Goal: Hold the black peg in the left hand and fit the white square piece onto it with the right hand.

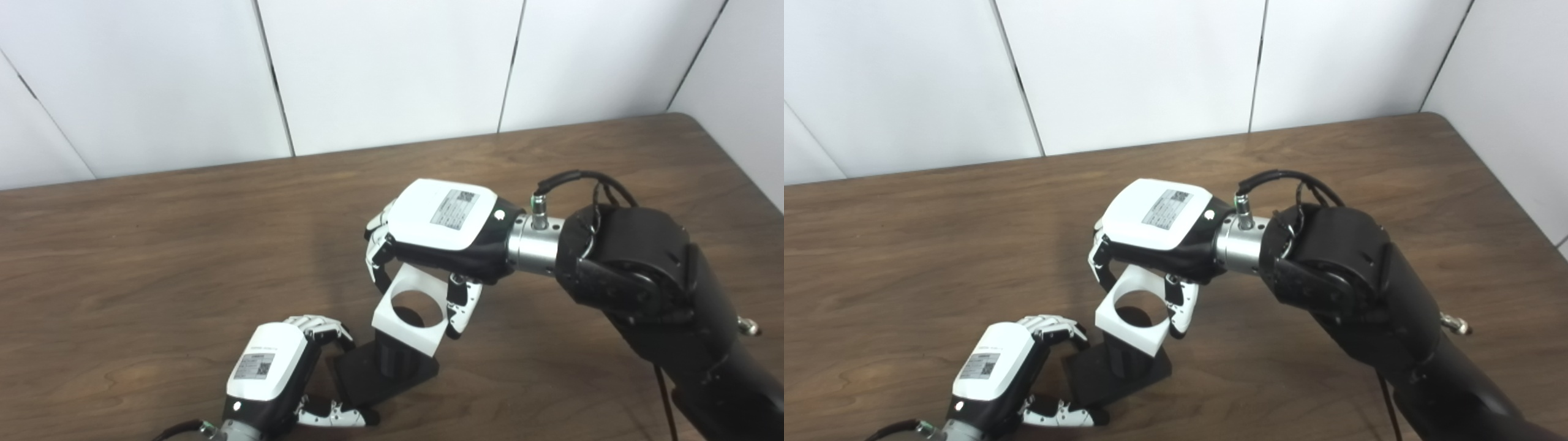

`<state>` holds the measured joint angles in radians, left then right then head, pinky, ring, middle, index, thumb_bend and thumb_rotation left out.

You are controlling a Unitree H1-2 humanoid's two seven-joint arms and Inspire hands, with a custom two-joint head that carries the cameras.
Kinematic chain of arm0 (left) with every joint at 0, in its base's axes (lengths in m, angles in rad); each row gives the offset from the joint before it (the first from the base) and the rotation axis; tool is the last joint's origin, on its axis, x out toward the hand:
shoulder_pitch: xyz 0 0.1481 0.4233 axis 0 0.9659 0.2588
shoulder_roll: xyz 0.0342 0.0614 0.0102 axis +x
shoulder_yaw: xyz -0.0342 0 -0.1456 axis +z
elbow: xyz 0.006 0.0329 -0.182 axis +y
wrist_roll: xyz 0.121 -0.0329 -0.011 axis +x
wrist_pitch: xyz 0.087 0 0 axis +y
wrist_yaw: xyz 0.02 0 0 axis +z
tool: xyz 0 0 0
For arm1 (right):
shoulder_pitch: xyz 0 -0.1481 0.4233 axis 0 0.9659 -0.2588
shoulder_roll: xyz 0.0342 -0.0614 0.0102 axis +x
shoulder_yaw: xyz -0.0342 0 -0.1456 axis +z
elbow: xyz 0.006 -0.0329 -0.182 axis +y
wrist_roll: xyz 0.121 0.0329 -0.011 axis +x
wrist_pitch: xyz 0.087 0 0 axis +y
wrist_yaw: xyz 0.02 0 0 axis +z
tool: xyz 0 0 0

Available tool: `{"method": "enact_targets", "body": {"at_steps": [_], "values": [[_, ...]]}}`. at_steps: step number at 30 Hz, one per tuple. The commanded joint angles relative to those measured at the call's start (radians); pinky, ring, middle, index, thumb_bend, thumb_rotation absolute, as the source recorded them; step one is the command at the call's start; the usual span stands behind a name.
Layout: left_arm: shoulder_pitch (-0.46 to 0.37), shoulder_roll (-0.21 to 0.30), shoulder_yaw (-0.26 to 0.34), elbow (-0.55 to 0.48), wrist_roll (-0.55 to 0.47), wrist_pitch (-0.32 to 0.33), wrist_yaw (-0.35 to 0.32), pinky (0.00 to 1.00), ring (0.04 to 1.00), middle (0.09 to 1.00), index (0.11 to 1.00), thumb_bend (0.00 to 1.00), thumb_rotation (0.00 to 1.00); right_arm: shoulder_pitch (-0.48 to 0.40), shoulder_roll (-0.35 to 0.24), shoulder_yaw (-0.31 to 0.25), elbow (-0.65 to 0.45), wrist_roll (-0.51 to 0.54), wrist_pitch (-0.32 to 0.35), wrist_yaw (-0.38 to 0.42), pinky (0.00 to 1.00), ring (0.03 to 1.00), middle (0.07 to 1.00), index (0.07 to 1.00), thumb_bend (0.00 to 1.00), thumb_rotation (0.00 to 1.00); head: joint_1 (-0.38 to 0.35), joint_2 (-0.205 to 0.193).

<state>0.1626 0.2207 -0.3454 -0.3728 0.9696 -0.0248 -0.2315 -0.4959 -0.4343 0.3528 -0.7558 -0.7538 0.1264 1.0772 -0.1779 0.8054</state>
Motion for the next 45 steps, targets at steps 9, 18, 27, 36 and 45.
{"method": "enact_targets", "body": {"at_steps": [9,18,27,36,45], "values": [[0.008,0.009,-0.005,0.017,0.015,0.049,-0.052,0.77,0.768,0.720,0.491,0.50,0.05,-0.020,0.027,-0.010,0.018,-0.012,-0.032,-0.053,0.85,0.852,0.725,0.483,0.52,0.13,-0.004,0.006],[0.008,0.008,-0.007,0.009,0.013,0.054,-0.059,0.78,0.770,0.722,0.491,0.50,0.06,-0.029,0.050,-0.003,0.018,-0.021,-0.021,-0.034,0.86,0.862,0.729,0.483,0.52,0.13,-0.003,0.009],[0.007,0.008,-0.006,0.004,0.011,0.055,-0.063,0.77,0.769,0.721,0.491,0.50,0.06,-0.005,0.057,0.013,0.033,-0.038,-0.047,-0.052,0.85,0.859,0.729,0.482,0.52,0.13,-0.002,0.017],[0.005,0.006,-0.005,-0.001,0.016,0.057,-0.068,0.77,0.768,0.720,0.491,0.50,0.06,-0.014,0.060,0.026,0.038,-0.047,-0.048,-0.030,0.84,0.862,0.734,0.482,0.52,0.13,-0.003,0.023],[0.005,0.005,-0.004,-0.006,0.012,0.057,-0.069,0.77,0.768,0.718,0.491,0.50,0.05,-0.014,0.059,0.027,0.039,-0.044,-0.046,-0.014,0.83,0.863,0.735,0.482,0.52,0.13,-0.002,0.027]]}}
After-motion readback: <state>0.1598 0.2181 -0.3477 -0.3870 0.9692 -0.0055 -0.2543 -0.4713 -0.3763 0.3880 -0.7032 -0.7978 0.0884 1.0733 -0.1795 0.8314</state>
